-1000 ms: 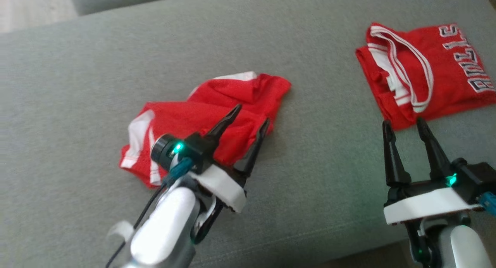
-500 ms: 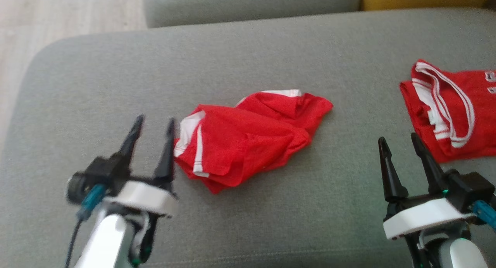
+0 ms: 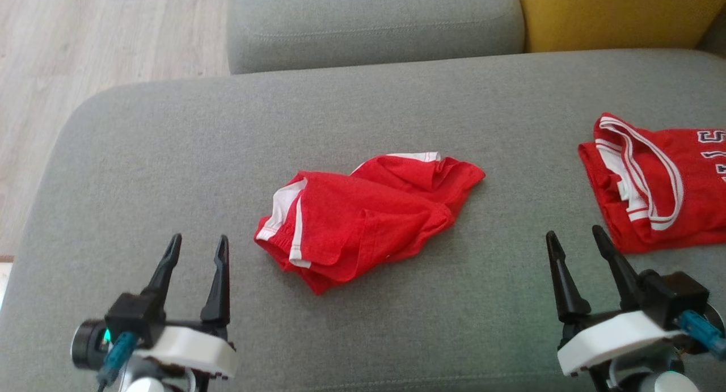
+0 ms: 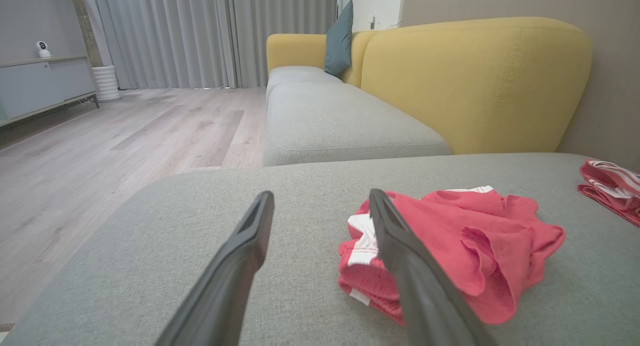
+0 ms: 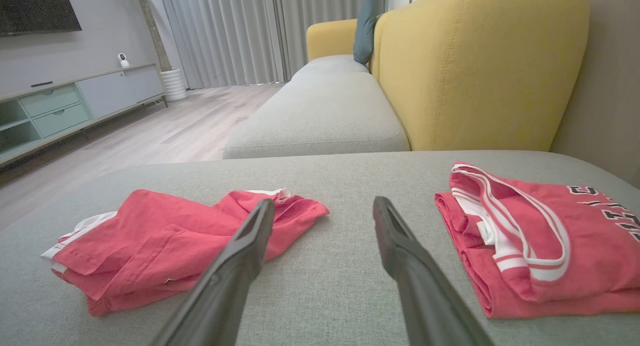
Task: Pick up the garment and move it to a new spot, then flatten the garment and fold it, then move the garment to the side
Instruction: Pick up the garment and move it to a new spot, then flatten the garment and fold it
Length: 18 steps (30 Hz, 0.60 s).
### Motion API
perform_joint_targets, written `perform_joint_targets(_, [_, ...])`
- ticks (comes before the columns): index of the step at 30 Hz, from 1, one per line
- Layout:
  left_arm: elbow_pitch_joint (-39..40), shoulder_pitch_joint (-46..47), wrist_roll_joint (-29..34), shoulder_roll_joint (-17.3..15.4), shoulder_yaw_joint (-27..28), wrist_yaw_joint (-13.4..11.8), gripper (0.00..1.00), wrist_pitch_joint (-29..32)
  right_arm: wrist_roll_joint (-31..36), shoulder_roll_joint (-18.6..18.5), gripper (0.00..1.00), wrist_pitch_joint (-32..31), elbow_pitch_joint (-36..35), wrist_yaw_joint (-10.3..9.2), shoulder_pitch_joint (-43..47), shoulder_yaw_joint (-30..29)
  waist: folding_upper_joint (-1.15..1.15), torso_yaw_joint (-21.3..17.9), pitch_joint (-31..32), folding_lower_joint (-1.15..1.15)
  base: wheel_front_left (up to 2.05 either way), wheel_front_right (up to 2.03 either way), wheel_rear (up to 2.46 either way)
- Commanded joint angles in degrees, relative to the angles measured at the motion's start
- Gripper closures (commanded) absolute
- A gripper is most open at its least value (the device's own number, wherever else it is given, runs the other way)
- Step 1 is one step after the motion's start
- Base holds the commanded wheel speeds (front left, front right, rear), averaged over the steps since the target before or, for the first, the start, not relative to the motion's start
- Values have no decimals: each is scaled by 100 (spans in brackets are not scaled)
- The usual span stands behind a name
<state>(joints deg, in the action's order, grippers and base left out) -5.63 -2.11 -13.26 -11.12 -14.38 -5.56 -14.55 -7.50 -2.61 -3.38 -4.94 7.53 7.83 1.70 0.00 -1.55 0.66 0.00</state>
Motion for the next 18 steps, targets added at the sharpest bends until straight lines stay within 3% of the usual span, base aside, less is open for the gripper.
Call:
perform_joint_targets(1, [238,158,15,-127,226,-55,0,-44,-9,-63,0,-4,-202,-4,-161,139,0,-16,31,0,0,0,0])
perform_joint_targets(18, [380,-44,-25,-207,248,-223,0,-25,-20,-43,0,-20,-248,-4,-54,121,0,-46,73,0,0,0,0])
